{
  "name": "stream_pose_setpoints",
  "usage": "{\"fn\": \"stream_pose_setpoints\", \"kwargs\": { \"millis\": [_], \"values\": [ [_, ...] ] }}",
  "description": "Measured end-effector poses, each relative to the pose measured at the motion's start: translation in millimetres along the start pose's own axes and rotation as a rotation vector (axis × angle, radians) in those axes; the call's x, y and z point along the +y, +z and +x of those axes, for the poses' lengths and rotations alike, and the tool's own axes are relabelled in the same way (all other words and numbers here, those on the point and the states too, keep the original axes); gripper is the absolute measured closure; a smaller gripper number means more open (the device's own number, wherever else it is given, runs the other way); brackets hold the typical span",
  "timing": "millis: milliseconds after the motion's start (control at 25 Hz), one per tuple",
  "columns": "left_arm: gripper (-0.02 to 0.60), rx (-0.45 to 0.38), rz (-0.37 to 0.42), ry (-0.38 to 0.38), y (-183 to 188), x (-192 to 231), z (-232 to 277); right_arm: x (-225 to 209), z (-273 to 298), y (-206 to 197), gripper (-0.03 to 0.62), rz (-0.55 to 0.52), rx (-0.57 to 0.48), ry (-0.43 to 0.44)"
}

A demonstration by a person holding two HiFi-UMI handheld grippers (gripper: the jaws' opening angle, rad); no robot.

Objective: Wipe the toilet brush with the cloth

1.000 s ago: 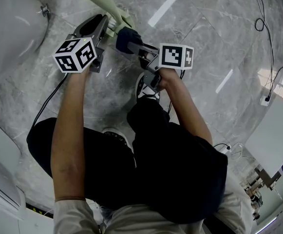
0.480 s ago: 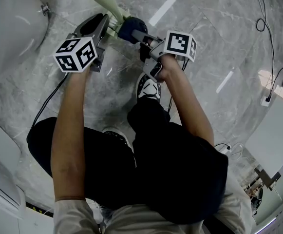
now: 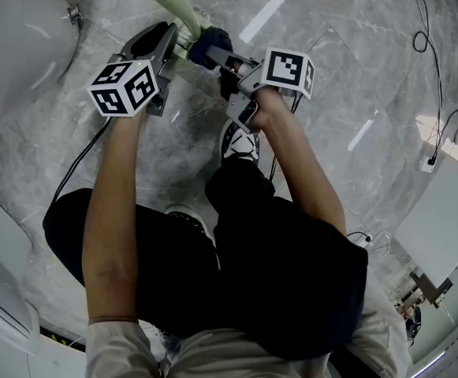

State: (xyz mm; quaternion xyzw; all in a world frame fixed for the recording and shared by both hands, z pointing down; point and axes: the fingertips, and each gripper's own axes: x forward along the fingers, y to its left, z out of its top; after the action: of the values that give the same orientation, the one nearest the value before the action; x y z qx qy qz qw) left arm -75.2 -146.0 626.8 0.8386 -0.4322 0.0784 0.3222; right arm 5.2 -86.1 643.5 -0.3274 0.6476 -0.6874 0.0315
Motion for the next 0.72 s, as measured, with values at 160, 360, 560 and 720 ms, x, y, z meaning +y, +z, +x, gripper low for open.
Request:
{"fn": "stream_pose_setpoints", "kwargs": {
  "millis": [160,360,560,720],
  "values": [
    [0.581,0.001,0.005,-0.001,0.2,-0.1,-0.2,4.4,-0.4,-0.5,0.513,0.047,-0.011,0.039],
    [0.581,0.003,0.007,-0.001,-0.1,-1.3,0.1,4.5,-7.1,-0.4,0.513,0.082,-0.015,0.045],
    [0.581,0.003,0.010,0.000,-0.2,-1.0,0.1,9.7,-11.2,-0.3,0.513,0.098,-0.018,0.075],
    [0.581,0.005,0.012,0.002,-0.5,-1.4,0.1,14.5,-16.1,-1.5,0.513,0.118,-0.020,0.106]
  ]
}}
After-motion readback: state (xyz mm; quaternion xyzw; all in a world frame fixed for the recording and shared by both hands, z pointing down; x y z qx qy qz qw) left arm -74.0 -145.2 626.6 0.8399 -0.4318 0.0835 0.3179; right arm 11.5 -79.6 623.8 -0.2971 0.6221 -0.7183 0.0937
